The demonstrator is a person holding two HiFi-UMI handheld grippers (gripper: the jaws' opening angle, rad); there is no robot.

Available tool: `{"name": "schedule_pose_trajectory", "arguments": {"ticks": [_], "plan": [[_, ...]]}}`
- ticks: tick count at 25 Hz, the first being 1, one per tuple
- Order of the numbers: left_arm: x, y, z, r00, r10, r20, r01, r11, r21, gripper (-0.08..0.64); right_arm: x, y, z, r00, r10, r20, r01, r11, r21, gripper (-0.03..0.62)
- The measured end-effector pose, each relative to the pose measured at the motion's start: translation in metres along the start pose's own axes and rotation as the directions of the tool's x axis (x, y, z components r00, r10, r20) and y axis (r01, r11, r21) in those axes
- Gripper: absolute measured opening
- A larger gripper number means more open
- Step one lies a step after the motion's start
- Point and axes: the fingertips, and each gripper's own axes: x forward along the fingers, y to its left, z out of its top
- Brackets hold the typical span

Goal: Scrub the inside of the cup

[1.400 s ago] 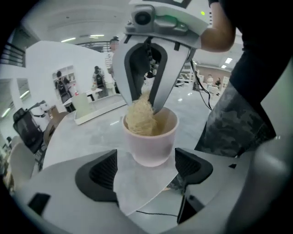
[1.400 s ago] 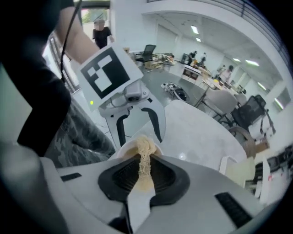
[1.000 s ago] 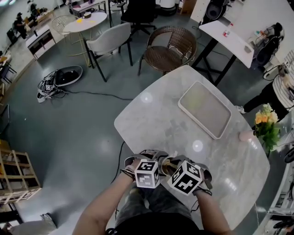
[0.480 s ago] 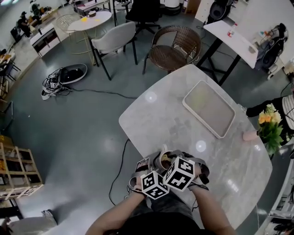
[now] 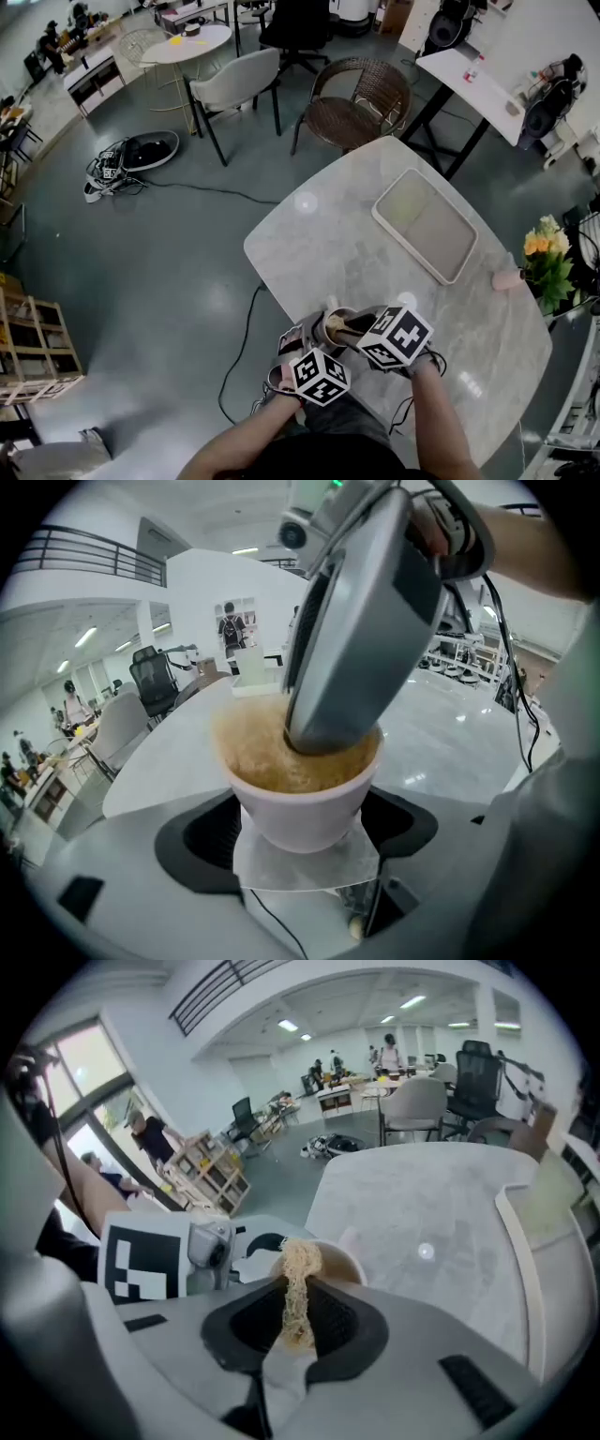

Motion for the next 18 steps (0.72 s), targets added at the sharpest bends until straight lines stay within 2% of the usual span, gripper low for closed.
{"name": "schedule_pose_trajectory", "arguments": {"ticks": [3,6,9,13,15,18], "plan": [[0.0,-0.001,0.0,1.0,0.013,0.001,-0.013,1.0,-0.019,0.403,-0.012,-0.006,0.0,0.997,-0.038,0.07,0.032,0.996,0.083,0.06],[-0.002,-0.007,-0.001,1.0,0.014,-0.005,-0.014,1.0,-0.027,0.403,-0.012,-0.013,-0.006,0.989,-0.143,0.035,0.14,0.987,0.073,0.061],[-0.011,-0.014,-0.001,1.0,0.002,0.014,-0.002,0.999,-0.036,0.391,-0.008,-0.013,-0.008,0.976,-0.215,-0.024,0.213,0.975,-0.066,0.061],[-0.022,-0.029,-0.002,0.999,-0.025,0.025,0.025,1.0,-0.007,0.379,-0.007,-0.005,-0.014,0.972,-0.224,-0.076,0.19,0.93,-0.314,0.061],[-0.025,-0.039,-0.003,0.998,-0.051,0.024,0.051,0.999,0.005,0.379,-0.008,-0.003,-0.019,0.974,-0.204,-0.094,0.155,0.915,-0.373,0.061],[-0.03,-0.046,-0.008,0.995,-0.101,0.026,0.1,0.994,0.047,0.379,-0.009,-0.001,-0.024,0.981,-0.159,-0.111,0.103,0.911,-0.398,0.061]]}}
